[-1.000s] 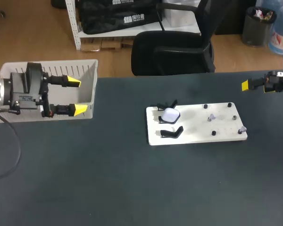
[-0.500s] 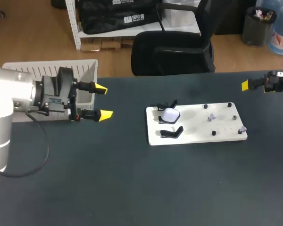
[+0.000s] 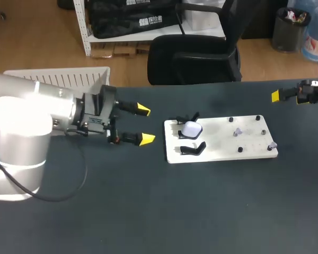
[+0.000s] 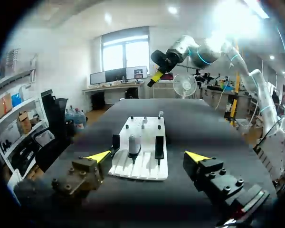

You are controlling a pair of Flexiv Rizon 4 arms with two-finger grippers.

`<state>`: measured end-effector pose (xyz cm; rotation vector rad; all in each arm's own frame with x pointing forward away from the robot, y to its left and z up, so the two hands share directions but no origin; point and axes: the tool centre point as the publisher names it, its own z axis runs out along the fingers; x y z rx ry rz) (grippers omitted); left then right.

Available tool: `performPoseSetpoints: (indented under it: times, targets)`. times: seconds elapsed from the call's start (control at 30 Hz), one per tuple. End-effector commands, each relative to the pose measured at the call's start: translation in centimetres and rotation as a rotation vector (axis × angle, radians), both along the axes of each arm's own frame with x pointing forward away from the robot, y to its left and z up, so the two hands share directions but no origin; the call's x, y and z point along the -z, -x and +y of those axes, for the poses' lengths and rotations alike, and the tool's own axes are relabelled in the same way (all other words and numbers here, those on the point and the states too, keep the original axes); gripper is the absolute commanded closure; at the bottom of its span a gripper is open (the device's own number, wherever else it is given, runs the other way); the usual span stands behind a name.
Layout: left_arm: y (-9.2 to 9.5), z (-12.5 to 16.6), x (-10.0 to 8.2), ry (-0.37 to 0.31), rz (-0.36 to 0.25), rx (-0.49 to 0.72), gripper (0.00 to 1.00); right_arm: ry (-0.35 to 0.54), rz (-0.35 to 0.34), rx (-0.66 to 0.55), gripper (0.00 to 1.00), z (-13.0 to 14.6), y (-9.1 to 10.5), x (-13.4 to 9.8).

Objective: Pick up each earbud case from the left stands, insert the matching earbuds, close the lid, and place the case in the box.

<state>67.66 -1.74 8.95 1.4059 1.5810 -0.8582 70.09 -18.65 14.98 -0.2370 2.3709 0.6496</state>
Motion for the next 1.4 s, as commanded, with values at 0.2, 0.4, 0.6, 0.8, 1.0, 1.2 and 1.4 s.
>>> performPoseSetpoints:
  times: [0.2, 0.4, 0.6, 0.8, 1.0, 1.2, 1.4]
  targets:
    - [-0.9, -1.7, 0.9, -0.025, 0.017, 0.001, 0.0, 0.002, 0.001, 0.001, 0.0, 0.0, 0.0, 0.0]
    - [-0.9, -1.7, 0.9, -0.025, 0.017, 0.001, 0.0, 0.002, 0.001, 0.001, 0.0, 0.0, 0.0, 0.0]
    - [-1.2, -2.8, 1.7, 0.002, -0.005, -0.003, 0.0, 0.002, 0.001, 0.001, 0.0, 0.0, 0.0, 0.0]
    - [-1.8, -4.7, 3.4, 0.007, -0.001, -0.003, 0.0, 0.002, 0.001, 0.001, 0.0, 0.0, 0.0, 0.0]
    - [-2.7, -5.8, 4.6, 0.0, 0.027, 0.01, 0.0, 0.002, 0.001, 0.001, 0.0, 0.0, 0.0, 0.0]
    - [-3.5, -6.7, 5.1, -0.011, 0.039, 0.024, 0.0, 0.002, 0.001, 0.001, 0.0, 0.0, 0.0, 0.0]
    - [-3.8, -7.5, 5.2, -0.016, 0.052, 0.033, 0.0, 0.002, 0.001, 0.001, 0.0, 0.0, 0.0, 0.0]
